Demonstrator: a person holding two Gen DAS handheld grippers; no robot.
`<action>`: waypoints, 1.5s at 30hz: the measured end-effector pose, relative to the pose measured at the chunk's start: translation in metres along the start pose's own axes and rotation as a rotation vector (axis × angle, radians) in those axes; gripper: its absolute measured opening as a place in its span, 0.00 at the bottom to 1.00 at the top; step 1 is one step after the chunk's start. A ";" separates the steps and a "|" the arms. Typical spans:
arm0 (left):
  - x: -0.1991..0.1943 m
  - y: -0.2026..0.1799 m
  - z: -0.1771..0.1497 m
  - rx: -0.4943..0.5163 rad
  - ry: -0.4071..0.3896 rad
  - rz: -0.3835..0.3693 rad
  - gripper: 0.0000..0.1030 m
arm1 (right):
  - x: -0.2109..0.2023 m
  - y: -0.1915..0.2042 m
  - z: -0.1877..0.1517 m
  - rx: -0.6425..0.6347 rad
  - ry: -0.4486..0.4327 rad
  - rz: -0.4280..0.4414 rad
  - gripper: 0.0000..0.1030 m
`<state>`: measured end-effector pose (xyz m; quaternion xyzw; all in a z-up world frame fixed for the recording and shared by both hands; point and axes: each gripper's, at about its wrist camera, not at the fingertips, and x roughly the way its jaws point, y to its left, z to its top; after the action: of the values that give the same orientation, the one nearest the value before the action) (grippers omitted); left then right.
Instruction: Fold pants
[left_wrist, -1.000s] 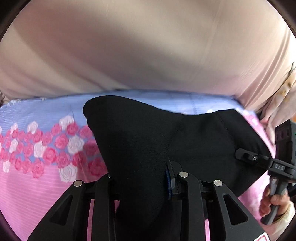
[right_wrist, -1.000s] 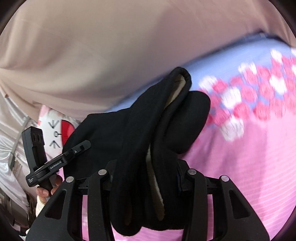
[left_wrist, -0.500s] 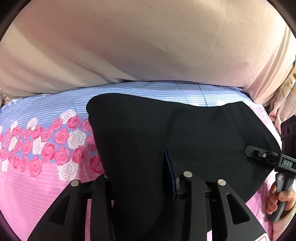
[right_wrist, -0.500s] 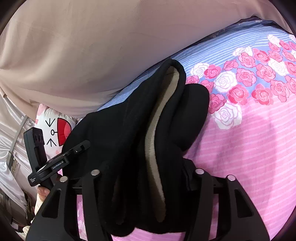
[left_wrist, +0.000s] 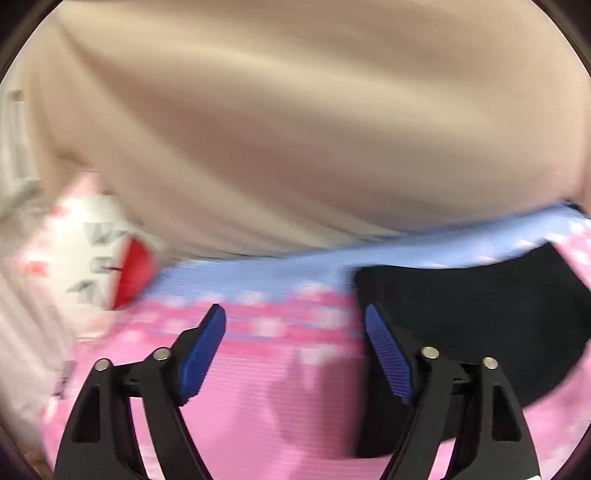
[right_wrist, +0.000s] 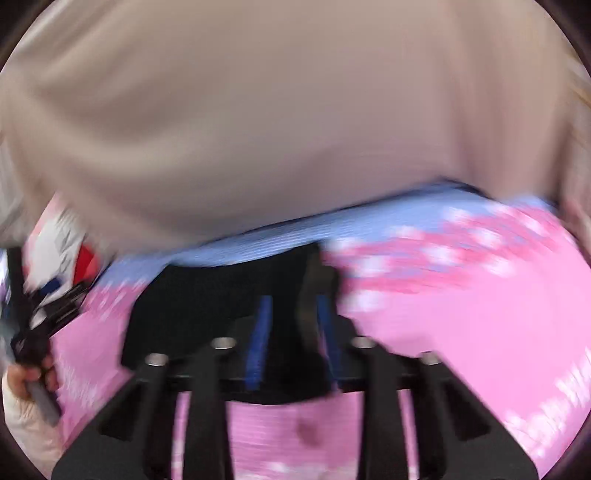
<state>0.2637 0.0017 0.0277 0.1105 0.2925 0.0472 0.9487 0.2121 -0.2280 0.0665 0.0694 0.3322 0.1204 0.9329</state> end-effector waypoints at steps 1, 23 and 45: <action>0.011 -0.017 -0.002 0.021 0.044 -0.043 0.76 | 0.016 0.009 -0.003 -0.030 0.032 -0.017 0.15; 0.061 -0.061 -0.049 0.080 0.136 0.004 0.77 | 0.044 0.027 0.035 0.026 0.058 0.083 0.06; 0.002 -0.057 -0.064 0.081 0.033 -0.092 0.81 | -0.012 -0.038 -0.036 0.119 0.005 -0.029 0.08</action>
<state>0.2304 -0.0415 -0.0386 0.1342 0.3144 -0.0066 0.9397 0.1871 -0.2659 0.0375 0.1196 0.3420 0.0871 0.9280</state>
